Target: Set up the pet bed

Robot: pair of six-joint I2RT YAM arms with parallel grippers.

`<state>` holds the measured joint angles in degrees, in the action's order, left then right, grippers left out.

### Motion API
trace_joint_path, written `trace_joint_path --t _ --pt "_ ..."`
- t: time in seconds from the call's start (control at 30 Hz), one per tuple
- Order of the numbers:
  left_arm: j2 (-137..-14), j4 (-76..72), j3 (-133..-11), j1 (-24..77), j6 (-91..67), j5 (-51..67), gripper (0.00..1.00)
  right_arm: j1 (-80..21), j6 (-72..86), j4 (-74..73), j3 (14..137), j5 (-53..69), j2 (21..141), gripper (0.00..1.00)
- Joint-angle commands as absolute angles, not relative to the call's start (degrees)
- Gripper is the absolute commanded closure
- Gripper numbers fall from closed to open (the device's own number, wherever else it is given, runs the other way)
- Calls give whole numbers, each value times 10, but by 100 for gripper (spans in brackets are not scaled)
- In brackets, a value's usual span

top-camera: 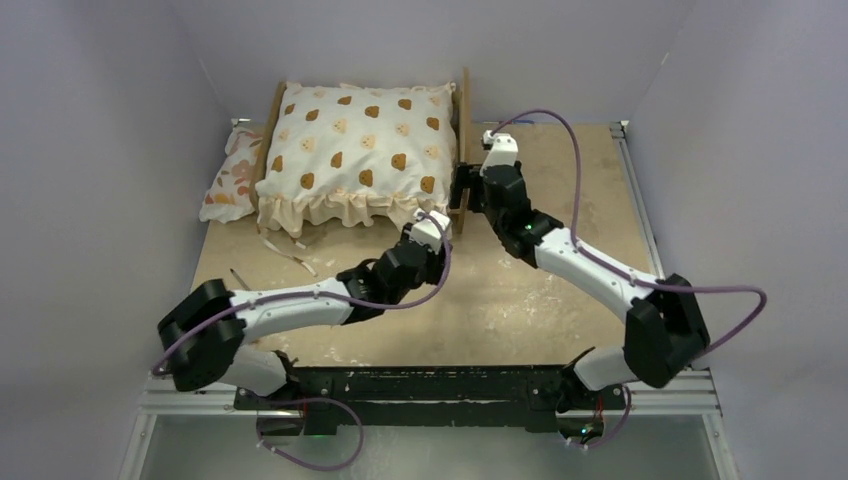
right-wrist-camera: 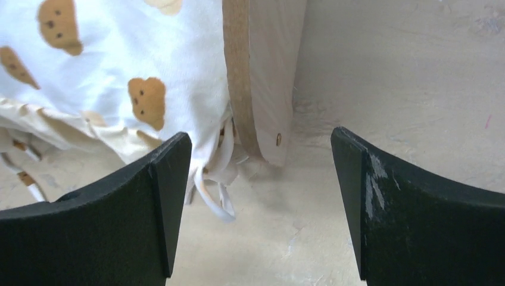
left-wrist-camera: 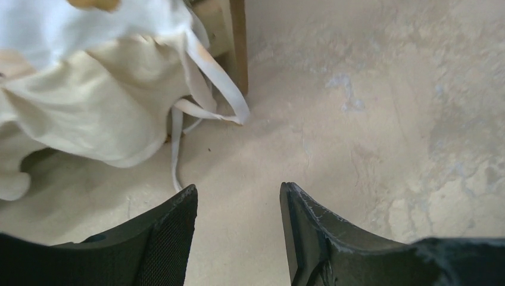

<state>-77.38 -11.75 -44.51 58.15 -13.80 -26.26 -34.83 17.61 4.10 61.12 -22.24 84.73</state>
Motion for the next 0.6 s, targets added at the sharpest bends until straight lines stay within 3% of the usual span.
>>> trace_joint_path --t 0.0,0.23,0.57 --pt "-869 -181 -446 594 -115 -283 47 -349 192 110 540 -202 742 11" --pt "-1013 -247 -502 587 -70 -359 44 -349 207 196 401 -221 610 9" --pt "-1105 -306 -572 525 -33 -333 43 -349 216 226 367 -237 590 9"
